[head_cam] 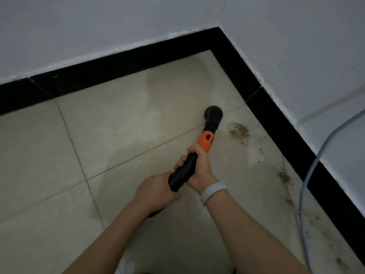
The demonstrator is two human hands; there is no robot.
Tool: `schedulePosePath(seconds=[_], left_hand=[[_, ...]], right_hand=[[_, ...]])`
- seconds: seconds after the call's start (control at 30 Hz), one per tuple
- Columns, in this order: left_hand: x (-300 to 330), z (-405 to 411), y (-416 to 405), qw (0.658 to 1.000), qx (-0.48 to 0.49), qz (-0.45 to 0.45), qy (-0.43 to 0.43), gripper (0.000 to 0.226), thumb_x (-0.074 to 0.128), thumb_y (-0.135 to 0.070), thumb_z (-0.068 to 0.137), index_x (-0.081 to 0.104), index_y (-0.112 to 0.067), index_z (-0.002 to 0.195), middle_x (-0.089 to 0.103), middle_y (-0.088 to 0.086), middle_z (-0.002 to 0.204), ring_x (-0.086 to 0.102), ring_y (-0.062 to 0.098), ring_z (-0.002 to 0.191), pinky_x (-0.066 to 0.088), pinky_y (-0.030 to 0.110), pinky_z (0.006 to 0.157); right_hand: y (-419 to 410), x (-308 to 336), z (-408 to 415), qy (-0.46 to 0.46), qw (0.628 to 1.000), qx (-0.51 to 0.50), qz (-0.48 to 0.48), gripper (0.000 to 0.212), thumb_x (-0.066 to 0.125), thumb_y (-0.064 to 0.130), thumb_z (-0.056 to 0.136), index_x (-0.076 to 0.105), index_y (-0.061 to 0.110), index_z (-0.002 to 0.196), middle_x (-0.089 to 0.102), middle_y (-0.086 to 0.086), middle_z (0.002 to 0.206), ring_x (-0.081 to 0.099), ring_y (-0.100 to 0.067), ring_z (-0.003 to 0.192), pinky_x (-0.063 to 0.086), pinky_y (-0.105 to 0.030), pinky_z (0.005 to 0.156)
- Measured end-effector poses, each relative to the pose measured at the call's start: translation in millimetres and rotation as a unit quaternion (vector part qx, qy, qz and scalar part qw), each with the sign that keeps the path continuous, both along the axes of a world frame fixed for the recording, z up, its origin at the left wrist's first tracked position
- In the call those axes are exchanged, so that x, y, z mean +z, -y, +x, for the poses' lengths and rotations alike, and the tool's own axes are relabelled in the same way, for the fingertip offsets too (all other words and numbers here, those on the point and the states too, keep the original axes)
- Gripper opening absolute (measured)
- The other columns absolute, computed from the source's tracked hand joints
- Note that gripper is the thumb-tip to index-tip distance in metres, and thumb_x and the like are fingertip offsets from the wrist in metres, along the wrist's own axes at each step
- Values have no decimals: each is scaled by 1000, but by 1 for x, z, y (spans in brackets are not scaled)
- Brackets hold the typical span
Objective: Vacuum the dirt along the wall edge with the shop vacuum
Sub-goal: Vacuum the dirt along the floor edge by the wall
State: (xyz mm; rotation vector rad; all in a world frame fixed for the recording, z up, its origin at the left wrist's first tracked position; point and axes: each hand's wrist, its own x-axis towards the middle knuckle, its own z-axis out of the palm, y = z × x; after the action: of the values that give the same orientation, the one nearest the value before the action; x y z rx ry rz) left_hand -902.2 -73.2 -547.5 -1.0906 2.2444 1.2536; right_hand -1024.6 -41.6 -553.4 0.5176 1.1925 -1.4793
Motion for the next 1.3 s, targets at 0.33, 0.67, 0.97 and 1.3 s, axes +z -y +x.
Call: schedulePosePath(seconds=[0.33,0.67,0.97,1.3], left_hand=[[6,76,-20,998,45,-31,37,20,64,-34,74,49,-28,86,66,3,91,61,23,82,41,27,61],[15,253,-51,953,254,-22,160,24,65,-38,66,56,-26,85,63,4,82,59,26,77,37,28,58],[22,279,-65,909,373,-86,162,21,70,-25,69,51,-28,77,58,-2,65,55,21,61,35,27,51],[24,186,-45,986,132,-29,101,23,65,-33,69,42,-37,67,51,-13,66,52,14,65,31,22,48]], right_hand=[[-10,5,75,14,999,50,12,20,45,13,81,38,15,63,43,-2,42,41,-16,33,41,-22,45],[-4,2,260,74,975,211,22,17,50,5,79,44,9,63,46,-4,41,44,-19,33,42,-26,44],[14,14,286,109,932,345,-8,11,55,10,76,45,12,71,48,-4,50,46,-20,42,45,-29,52],[-17,12,182,82,987,139,17,17,47,11,84,43,12,68,44,-2,44,43,-17,34,43,-24,46]])
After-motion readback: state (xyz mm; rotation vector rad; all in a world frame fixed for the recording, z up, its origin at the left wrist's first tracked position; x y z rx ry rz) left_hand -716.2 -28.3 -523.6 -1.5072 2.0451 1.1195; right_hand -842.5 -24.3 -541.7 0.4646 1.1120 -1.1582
